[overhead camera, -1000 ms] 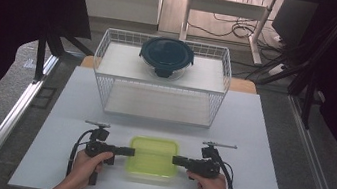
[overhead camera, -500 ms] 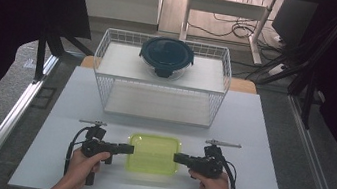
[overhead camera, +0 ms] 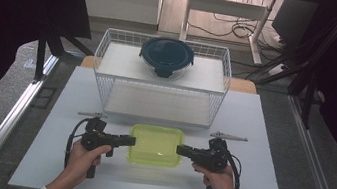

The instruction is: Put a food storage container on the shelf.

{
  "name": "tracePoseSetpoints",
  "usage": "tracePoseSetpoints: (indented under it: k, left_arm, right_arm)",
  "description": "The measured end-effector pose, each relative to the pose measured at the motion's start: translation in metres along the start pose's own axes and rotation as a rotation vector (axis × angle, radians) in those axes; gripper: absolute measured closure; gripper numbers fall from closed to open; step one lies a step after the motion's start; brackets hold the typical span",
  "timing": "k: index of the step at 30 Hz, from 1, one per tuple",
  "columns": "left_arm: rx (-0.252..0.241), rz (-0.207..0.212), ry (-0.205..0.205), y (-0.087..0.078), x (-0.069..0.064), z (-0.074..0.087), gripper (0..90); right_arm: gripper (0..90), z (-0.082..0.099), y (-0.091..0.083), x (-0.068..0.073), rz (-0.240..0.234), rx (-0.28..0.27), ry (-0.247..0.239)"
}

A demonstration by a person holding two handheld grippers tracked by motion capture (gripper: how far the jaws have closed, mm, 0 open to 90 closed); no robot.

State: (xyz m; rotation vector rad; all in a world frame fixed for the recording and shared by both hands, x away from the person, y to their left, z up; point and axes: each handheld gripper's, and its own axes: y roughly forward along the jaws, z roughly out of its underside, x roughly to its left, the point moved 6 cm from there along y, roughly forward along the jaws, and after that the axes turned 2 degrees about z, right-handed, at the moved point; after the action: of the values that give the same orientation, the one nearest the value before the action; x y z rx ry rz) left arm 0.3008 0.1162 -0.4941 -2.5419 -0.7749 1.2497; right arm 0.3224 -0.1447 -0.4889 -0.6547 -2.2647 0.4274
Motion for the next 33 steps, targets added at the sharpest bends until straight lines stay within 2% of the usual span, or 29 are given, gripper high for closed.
tracePoseSetpoints:
  k: [3,8,13,21,27,33]
  left_arm:
    - [-0.005,-0.002,0.015,-0.002,-0.004,-0.008,73.9]
    - [-0.028,-0.031,0.053,-0.008,-0.013,-0.023,74.0]
    - [-0.039,-0.028,0.073,-0.015,-0.021,-0.036,73.9]
    - [-0.068,-0.014,0.119,-0.026,-0.041,-0.062,73.8]
    - [-0.091,0.002,0.115,-0.028,-0.048,-0.077,73.8]
    - [-0.098,-0.004,0.134,-0.033,-0.051,-0.088,73.8]
  right_arm:
    - [78.6,-0.007,-0.003,0.002,0.001,-0.014,-0.015]
    - [78.9,-0.019,-0.005,0.005,0.003,-0.029,-0.026]
    - [78.9,-0.035,-0.008,0.01,-0.012,-0.047,-0.049]
    - [78.8,-0.063,-0.024,0.026,-0.019,-0.095,-0.101]
    - [78.8,-0.081,-0.032,0.032,-0.016,-0.108,-0.122]
    - [78.8,-0.093,-0.033,0.035,-0.012,-0.119,-0.132]
